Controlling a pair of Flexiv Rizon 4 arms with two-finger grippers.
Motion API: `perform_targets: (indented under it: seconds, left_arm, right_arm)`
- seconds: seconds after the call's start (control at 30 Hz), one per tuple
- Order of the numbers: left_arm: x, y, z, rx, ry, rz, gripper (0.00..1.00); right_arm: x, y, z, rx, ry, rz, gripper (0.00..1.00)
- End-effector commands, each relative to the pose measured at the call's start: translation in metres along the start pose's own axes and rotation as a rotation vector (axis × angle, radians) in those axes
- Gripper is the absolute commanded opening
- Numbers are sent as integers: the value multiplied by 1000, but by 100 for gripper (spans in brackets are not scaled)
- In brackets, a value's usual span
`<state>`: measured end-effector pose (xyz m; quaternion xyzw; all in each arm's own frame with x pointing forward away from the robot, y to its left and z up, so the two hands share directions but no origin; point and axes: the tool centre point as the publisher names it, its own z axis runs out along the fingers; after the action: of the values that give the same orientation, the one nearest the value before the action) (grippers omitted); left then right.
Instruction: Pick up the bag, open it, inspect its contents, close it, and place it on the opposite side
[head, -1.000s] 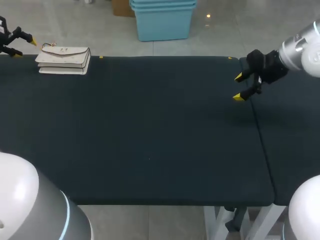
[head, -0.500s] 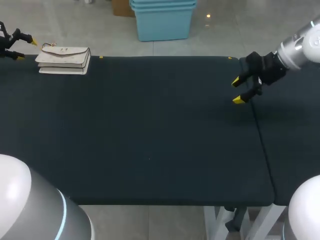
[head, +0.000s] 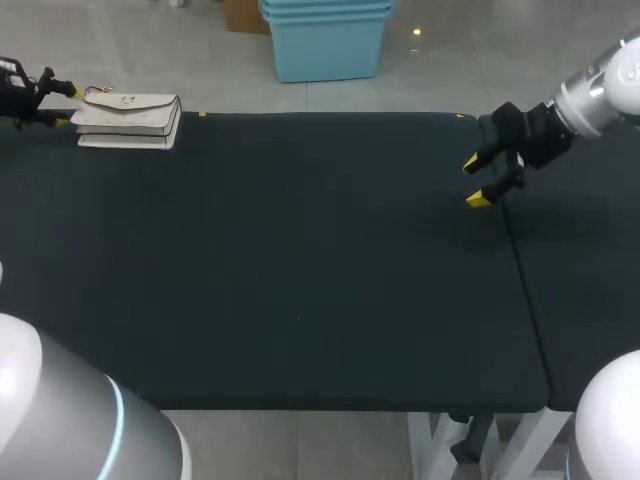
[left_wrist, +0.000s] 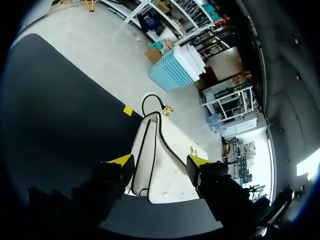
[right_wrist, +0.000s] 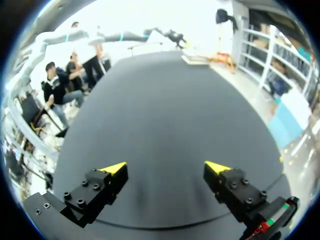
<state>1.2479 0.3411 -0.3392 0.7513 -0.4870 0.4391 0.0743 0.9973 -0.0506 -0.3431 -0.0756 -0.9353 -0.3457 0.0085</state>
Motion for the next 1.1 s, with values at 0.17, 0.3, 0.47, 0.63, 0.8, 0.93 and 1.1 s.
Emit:
perform_targets:
  seconds: [0.17, 0.3, 0.47, 0.63, 0.8, 0.93, 1.1]
  left_arm:
    - [-5, -8, 18, -1022, 134, -13, 0]
    - [-4, 2, 13, -1024, 147, -18, 0]
    - [-3, 24, 4, -1064, 154, -28, 0]
    - [2, 50, -1, -1126, 163, -13, 0]
    - [10, 74, -1, -1191, 171, 3, 0]
    - [17, 86, -3, -1200, 161, 12, 0]
    - [19, 98, -7, -1200, 164, 5, 0]
  right_arm:
    - [-2, 0, 0, 0, 5, 0, 100]
    - [-2, 0, 0, 0, 5, 0, 100]
    - [-2, 0, 0, 0, 5, 0, 100]
    - [-2, 0, 0, 0, 5, 0, 100]
    - [-2, 0, 0, 0, 5, 0, 100]
    - [-2, 0, 0, 0, 5, 0, 100]
    - [-2, 0, 0, 0, 5, 0, 100]
